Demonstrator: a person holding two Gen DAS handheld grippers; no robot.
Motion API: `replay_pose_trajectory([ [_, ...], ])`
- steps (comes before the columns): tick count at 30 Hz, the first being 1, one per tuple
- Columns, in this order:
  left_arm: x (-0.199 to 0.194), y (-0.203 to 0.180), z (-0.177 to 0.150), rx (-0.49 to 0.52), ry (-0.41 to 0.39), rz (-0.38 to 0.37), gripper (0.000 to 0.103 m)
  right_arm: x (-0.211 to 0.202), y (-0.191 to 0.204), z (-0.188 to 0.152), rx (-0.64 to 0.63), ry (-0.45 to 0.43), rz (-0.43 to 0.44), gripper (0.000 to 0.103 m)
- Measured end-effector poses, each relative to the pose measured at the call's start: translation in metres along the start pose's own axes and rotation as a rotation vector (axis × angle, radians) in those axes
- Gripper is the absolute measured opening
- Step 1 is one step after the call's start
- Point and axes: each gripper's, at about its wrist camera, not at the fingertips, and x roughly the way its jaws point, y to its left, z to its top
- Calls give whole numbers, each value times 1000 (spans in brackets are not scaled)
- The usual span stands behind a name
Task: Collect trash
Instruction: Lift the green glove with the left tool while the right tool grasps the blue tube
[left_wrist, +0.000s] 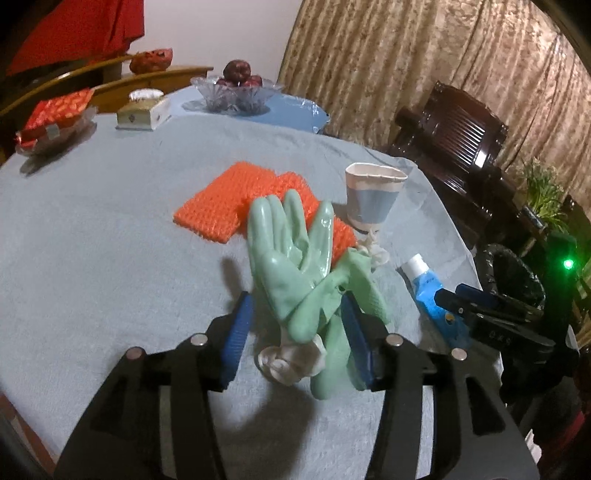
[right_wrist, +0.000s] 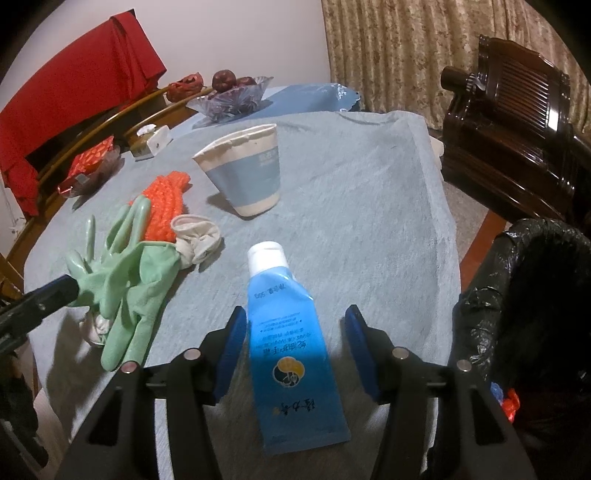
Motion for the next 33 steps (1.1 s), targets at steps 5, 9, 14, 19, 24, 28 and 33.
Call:
replay_pose_trajectory([
  [5, -10, -7, -1, 14, -24, 3, 51, -6, 3, 0, -13, -18, -2, 55],
  [9, -21, -15, -2, 20, -66, 15, 51, -12, 3, -1, -14, -25, -3, 55],
  [14, -28, -29, -3, 49, -92, -15, 44, -17, -1, -1, -5, -32, -6, 55],
  [19, -13, -45, -4, 81, -68, -50, 37, -18, -2, -2, -1, -33, -5, 55],
  [24, 12, -54, -4, 115, -32, -58, 38, -17, -6, -2, 3, -31, -7, 55],
  [28, 34, -55, -1, 127, -11, -24, 40, -13, -9, -2, 5, -26, -6, 55],
  [33, 54, -47, 3, 122, 12, 10, 38, -7, -11, -3, 6, -16, -3, 55],
])
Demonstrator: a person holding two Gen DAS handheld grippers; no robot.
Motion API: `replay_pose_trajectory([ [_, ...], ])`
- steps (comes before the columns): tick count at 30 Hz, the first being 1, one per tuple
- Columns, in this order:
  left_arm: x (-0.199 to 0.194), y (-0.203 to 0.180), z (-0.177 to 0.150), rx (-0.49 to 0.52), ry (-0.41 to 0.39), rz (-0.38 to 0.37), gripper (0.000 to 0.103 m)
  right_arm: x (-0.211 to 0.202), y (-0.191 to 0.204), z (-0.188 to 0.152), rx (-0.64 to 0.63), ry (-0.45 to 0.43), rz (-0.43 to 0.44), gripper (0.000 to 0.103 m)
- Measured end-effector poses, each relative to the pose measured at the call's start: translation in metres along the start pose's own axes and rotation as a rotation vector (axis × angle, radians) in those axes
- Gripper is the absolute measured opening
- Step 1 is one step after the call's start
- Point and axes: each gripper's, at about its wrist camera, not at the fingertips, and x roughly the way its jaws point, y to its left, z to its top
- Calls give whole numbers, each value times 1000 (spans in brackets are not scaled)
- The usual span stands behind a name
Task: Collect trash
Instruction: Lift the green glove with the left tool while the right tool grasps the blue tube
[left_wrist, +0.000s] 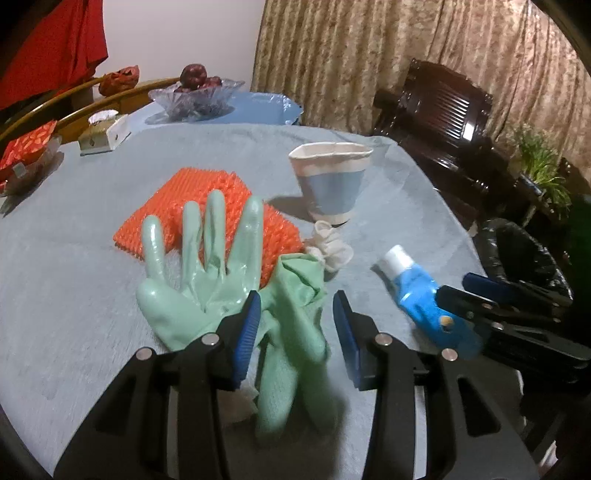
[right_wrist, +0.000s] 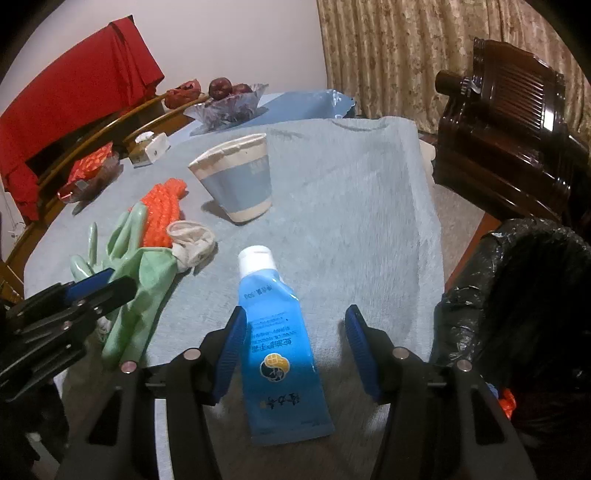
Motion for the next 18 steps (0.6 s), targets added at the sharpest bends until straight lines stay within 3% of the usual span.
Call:
replay_pose_trajectory([
  [3, 0, 3, -1, -2, -8, 2, 31, 4, -2, -1, 5, 9, -1, 55],
  [5, -4, 4, 0, -7, -11, -1, 13, 4, -3, -2, 7, 11, 0, 55],
  [11, -27, -1, -1, -5, -58, -5, 9, 5, -1, -6, -8, 32, 8, 54],
  [18, -28, -8, -11, 4, -27, -27, 8, 9, 1, -11, 4, 66, 38, 41],
])
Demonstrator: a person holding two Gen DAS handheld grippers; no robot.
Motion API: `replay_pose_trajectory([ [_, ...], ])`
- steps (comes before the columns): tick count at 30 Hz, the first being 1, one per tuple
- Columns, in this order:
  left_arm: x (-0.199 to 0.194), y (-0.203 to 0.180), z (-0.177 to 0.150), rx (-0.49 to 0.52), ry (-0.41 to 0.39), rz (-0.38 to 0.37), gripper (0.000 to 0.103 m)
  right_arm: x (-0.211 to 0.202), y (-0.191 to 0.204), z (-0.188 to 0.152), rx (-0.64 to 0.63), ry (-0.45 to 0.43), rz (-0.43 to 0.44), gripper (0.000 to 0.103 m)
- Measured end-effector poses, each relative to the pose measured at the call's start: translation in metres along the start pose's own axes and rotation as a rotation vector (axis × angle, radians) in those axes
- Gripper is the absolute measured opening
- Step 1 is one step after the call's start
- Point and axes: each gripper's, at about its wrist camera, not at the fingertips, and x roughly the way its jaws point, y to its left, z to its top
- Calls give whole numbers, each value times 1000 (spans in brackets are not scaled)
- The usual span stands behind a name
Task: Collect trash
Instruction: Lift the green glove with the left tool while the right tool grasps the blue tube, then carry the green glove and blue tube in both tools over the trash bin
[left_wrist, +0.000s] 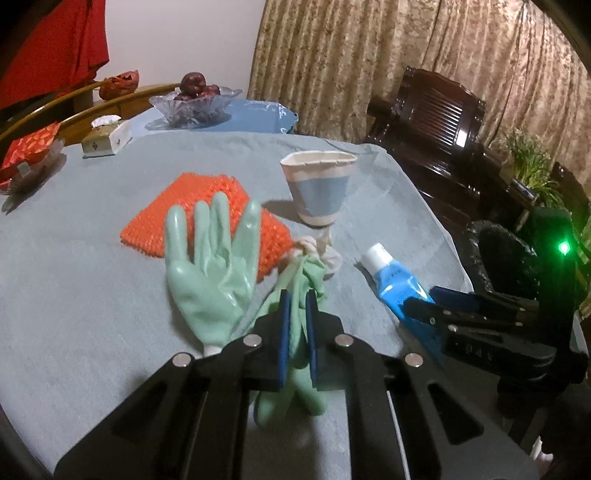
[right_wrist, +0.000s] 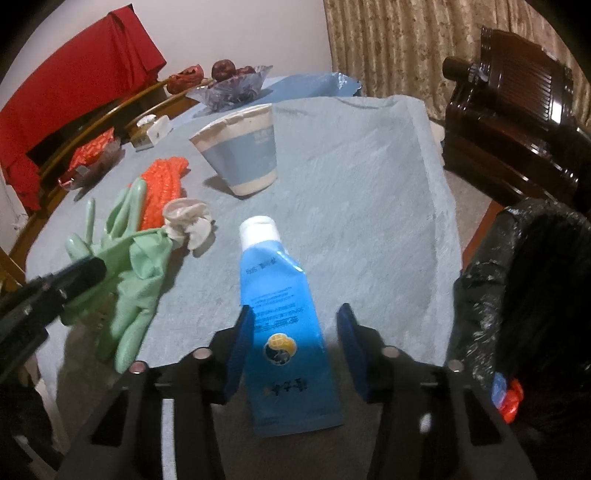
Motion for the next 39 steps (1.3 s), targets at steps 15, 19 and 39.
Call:
replay_pose_trajectory([
  [15, 13, 14, -6, -17, 49, 15, 9, -8, 32, 5, -87, -17, 72, 27],
  [19, 16, 10, -6, -11, 53, -2, 10, -5, 34, 12, -75, -27, 85, 27],
  [39, 14, 5, -5, 16, 37, -31, 5, 6, 40, 24, -112, -19, 46, 2],
])
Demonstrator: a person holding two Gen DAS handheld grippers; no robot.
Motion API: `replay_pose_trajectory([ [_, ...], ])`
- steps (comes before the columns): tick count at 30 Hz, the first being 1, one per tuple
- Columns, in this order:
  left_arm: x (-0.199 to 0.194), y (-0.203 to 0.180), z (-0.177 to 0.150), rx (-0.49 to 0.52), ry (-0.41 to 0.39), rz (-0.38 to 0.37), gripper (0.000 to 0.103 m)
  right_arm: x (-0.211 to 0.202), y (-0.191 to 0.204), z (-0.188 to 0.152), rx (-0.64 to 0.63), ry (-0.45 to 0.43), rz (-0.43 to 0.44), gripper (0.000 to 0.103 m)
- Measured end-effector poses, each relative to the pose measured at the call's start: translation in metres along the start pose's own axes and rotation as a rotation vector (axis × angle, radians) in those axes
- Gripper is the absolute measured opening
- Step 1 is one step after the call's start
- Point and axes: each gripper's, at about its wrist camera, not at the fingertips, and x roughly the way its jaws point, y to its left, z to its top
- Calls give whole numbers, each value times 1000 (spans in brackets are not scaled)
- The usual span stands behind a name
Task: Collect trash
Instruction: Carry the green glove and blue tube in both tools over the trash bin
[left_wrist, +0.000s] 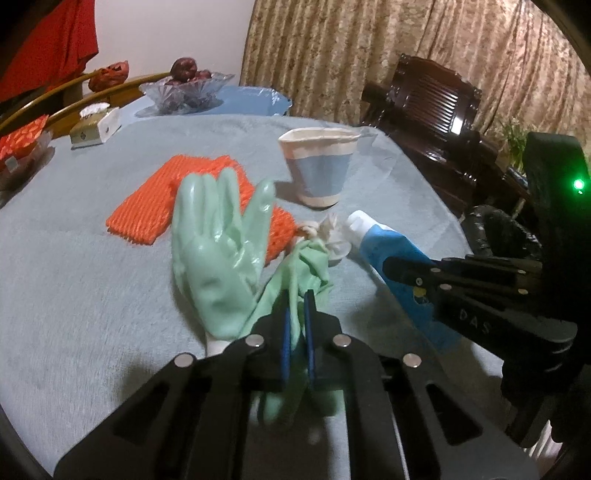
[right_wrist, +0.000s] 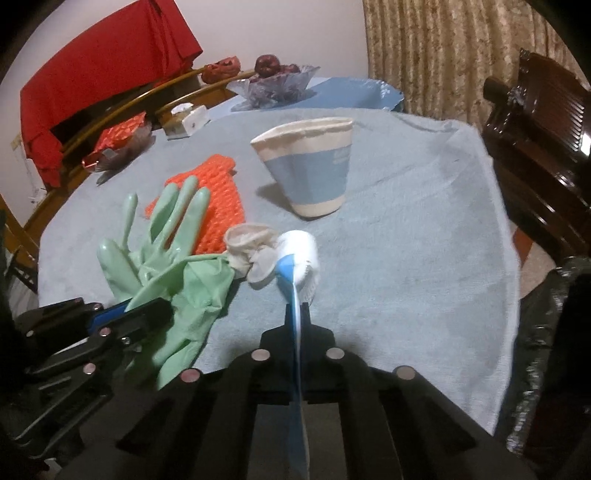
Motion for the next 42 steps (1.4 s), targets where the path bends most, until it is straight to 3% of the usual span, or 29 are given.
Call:
replay_pose_trajectory([
  [5, -15, -21, -2, 39, -30, -27, 4, -14, -3, -3, -12, 2, -32, 2],
  [10, -3, -28, -7, 42, 15, -22, 6, -11, -14, -14, 20, 30, -48, 2],
  [12, 5, -27, -6, 33, 33, -23, 14, -9, -17, -17, 34, 41, -47, 2],
  [14, 12, -25, -5, 24, 32, -1, 37, -8, -19, -18, 46, 41, -40, 2],
  [19, 26, -24, 1, 17, 39, 28, 40, -7, -19, -17, 41, 37, -43, 2],
  [21, 30, -25, 2, 20, 37, 54, 33, -8, -19, -17, 46, 36, -42, 2],
  [23, 32, -22, 1, 13, 43, 83, 14, -10, -20, -16, 51, 27, -47, 2],
  [26, 25, -16, 2, -19, 29, 74, 8, -18, -24, -14, 54, 9, -49, 2],
  [32, -10, -17, 13, -45, -43, 45, 3, -41, -25, -6, 50, -43, -46, 2],
  [42, -52, -57, 33, 9, -130, -43, 2, -96, -39, -1, 71, -146, -61, 2],
])
